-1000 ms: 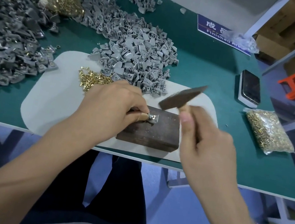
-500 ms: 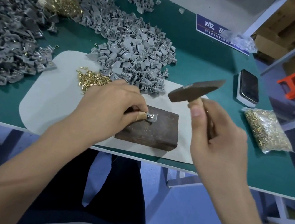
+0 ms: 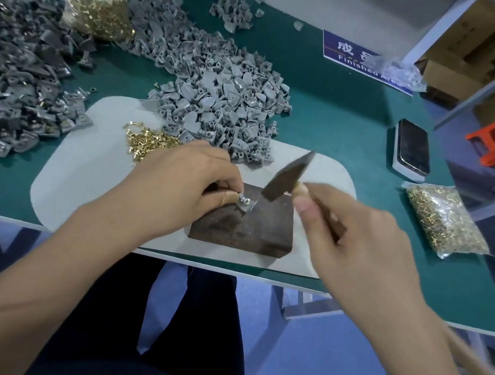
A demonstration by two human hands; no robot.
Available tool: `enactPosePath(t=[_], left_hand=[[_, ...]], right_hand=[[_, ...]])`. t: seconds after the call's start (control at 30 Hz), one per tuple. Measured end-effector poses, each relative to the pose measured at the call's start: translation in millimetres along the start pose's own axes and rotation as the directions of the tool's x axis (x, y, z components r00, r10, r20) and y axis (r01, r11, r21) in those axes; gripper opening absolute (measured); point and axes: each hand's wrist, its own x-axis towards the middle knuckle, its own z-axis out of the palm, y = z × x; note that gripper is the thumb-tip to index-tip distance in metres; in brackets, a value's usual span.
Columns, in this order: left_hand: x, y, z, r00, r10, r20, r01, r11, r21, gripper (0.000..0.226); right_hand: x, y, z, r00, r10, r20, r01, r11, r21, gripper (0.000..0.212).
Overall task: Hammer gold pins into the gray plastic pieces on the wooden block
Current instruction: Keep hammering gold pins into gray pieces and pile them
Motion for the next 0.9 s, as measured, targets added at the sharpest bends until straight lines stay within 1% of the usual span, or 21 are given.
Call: enactPosePath(t=[0.03, 0.07, 0.1, 0.17, 0.2, 0.23, 0.3, 0.37, 0.43, 0.5, 0.6, 0.63, 0.67, 0.73, 0.77, 0.8, 0.83, 0.87, 0.9], left_hand=[[-0.1, 0.1, 0.2, 1.000, 0.001, -0.003, -0.001, 1.000, -0.006, 0.010], [-0.2, 0.1, 0.1, 1.000, 0.000, -0.006, 0.000, 1.000, -0.011, 0.009], [-0.1, 0.3, 0.1, 1.000, -0.001, -0.008, 0.001, 1.000, -0.017, 0.009], [0.3, 0.3, -0.3, 1.000, -0.004, -0.006, 0.004, 1.000, -0.021, 0.009], [0.5, 0.1, -0.2, 1.000, -0.004, -0.005, 0.004, 1.000, -0.018, 0.009], [0.5, 0.1, 0.2, 1.000, -0.006, -0.007, 0.006, 1.000, -0.018, 0.009], [0.0, -0.2, 0.4, 1.000, -0.011, -0.021, 0.010, 1.000, -0.022, 0.011], [-1.5, 0.2, 0.9, 0.999, -0.018, -0.031, 0.017, 0.999, -0.028, 0.011], [-3.7, 0.7, 1.1, 0.999, -0.027, -0.035, 0.026, 0.999, -0.033, 0.014], [-5.5, 1.5, 1.3, 0.998, -0.031, -0.049, 0.030, 0.999, -0.035, 0.017], [-5.7, 2.2, 1.8, 0.998, -0.043, -0.042, 0.042, 0.998, -0.039, 0.019], [-5.5, 2.1, 1.7, 0.998, -0.047, -0.035, 0.045, 0.998, -0.041, 0.019], [-5.3, 1.8, 1.7, 0.998, -0.049, -0.032, 0.047, 0.998, -0.044, 0.017], [-5.4, 1.8, 1.6, 0.998, -0.056, -0.033, 0.054, 0.997, -0.061, 0.012], [-5.8, 1.9, 1.6, 0.997, -0.066, -0.035, 0.063, 0.995, -0.074, 0.009], [-6.2, 2.1, 2.1, 0.996, -0.077, -0.040, 0.073, 0.993, -0.090, 0.007], [-6.8, 2.7, 3.2, 0.995, -0.088, -0.049, 0.082, 0.991, -0.105, 0.008], [-7.8, 3.5, 4.4, 0.993, -0.097, -0.063, 0.089, 0.989, -0.119, 0.010], [-8.7, 5.0, 6.5, 0.991, -0.106, -0.081, 0.095, 0.987, -0.133, 0.012]], right_hand=[[-0.5, -0.3, 1.2, 0.999, 0.022, -0.048, -0.018, 0.997, 0.082, 0.029], [-0.7, -1.4, 4.1, 0.998, 0.029, -0.056, -0.021, 0.991, 0.131, 0.028], [-1.5, -3.7, 7.9, 1.000, 0.020, -0.023, -0.016, 0.992, 0.127, 0.028], [-4.5, -0.9, 11.9, 0.995, -0.001, 0.102, -0.003, 0.999, 0.043, 0.029], [-5.4, 3.4, 10.7, 0.992, 0.005, 0.126, -0.008, 1.000, 0.023, 0.030], [-5.9, 9.0, 8.8, 0.993, 0.023, 0.113, -0.027, 0.999, 0.032, 0.031], [-6.1, 21.6, 7.8, 0.995, 0.096, 0.035, -0.099, 0.991, 0.090, 0.030], [-4.6, 35.6, 14.3, 0.985, 0.170, -0.030, -0.167, 0.982, 0.084, 0.029], [-2.2, 47.2, 25.8, 0.974, 0.226, -0.020, -0.224, 0.973, 0.055, 0.034], [0.0, 56.8, 39.7, 0.963, 0.271, -0.010, -0.269, 0.959, 0.088, 0.043], [-0.1, 58.9, 58.3, 0.949, 0.317, -0.008, -0.313, 0.942, 0.122, 0.047], [0.5, 57.8, 62.1, 0.945, 0.328, -0.018, -0.324, 0.941, 0.100, 0.046], [1.5, 55.0, 63.9, 0.945, 0.325, -0.042, -0.324, 0.946, 0.026, 0.045], [5.3, 49.3, 62.0, 0.955, 0.270, -0.123, -0.286, 0.947, -0.143, 0.037], [7.8, 46.0, 59.8, 0.956, 0.245, -0.159, -0.264, 0.959, -0.107, 0.032], [10.4, 40.9, 57.0, 0.957, 0.218, -0.189, -0.221, 0.975, 0.005, 0.027], [12.9, 33.7, 53.7, 0.960, 0.178, -0.216, -0.145, 0.977, 0.158, 0.024], [16.5, 22.2, 52.0, 0.966, 0.114, -0.232, -0.051, 0.964, 0.262, 0.021], [18.9, 9.5, 51.1, 0.972, 0.027, -0.235, 0.045, 0.955, 0.295, 0.018]])
